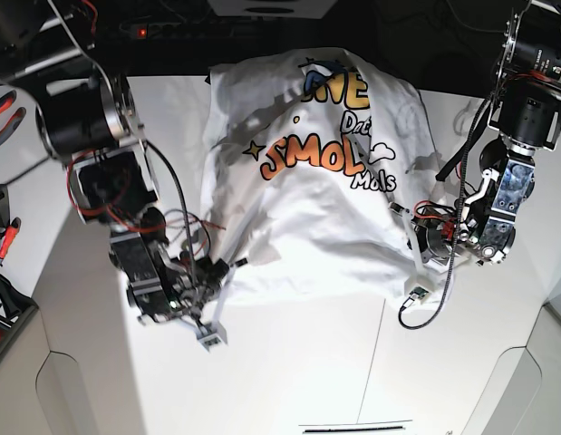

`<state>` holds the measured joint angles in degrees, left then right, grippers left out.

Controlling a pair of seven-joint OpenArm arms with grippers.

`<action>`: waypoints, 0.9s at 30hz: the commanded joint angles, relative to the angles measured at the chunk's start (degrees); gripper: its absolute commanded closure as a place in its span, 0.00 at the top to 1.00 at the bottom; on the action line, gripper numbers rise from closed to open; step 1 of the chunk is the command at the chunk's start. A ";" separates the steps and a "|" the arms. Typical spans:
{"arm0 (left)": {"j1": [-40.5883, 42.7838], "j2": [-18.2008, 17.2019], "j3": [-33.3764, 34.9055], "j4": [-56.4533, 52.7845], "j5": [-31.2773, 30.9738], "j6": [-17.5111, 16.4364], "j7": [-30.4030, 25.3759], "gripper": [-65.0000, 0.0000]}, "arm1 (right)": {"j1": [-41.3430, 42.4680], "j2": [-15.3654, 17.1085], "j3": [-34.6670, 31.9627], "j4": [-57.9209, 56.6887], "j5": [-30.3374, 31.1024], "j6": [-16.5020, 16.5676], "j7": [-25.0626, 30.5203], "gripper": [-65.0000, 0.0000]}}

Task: Layout the t-shirt on the table in an organized manner, then fold the t-shirt properly
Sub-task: 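Drag the shirt with both grippers to spread it across the table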

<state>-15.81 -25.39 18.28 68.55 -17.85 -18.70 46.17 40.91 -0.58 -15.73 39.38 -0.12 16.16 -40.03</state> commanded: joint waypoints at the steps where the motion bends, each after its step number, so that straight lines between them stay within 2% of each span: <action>1: -1.97 -0.66 -0.42 0.87 0.02 0.28 -0.66 0.00 | 3.91 -1.09 -0.46 0.33 -0.44 -1.07 2.14 0.00; 5: -3.48 -0.66 -0.42 0.85 -0.11 0.28 -1.99 0.00 | 8.98 -3.10 -0.72 1.07 0.11 -2.51 1.73 0.00; 8: -4.00 -0.66 -0.42 0.85 -0.11 0.52 -4.07 0.00 | 9.44 -3.56 -0.04 8.79 6.05 -2.47 -4.61 0.00; 10: -4.02 -0.61 -0.42 0.85 -0.11 2.01 -4.15 0.00 | 7.30 -3.61 0.83 17.20 8.33 -2.47 -9.09 0.00; 16: -4.07 -0.31 -0.42 0.85 -0.09 3.08 -4.96 0.00 | -7.76 -3.56 2.21 44.19 7.41 -2.47 -20.17 0.00; 22: -4.07 -0.33 -0.42 0.85 -0.11 3.08 -5.46 0.00 | -27.32 -3.74 2.21 57.18 7.61 -2.45 -21.51 0.00; 25: -4.04 -0.33 -0.42 0.87 -0.11 3.08 -5.42 0.00 | -33.48 -3.74 2.21 58.71 5.77 -2.56 -21.49 0.00; 27: -4.04 -0.31 -0.42 0.87 -0.13 3.08 -4.92 0.00 | -35.95 -3.72 2.21 57.02 3.39 -4.09 -21.18 0.00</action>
<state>-18.28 -25.08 18.26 68.60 -17.78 -15.81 41.85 4.10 -3.97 -13.56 95.66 2.98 12.16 -62.15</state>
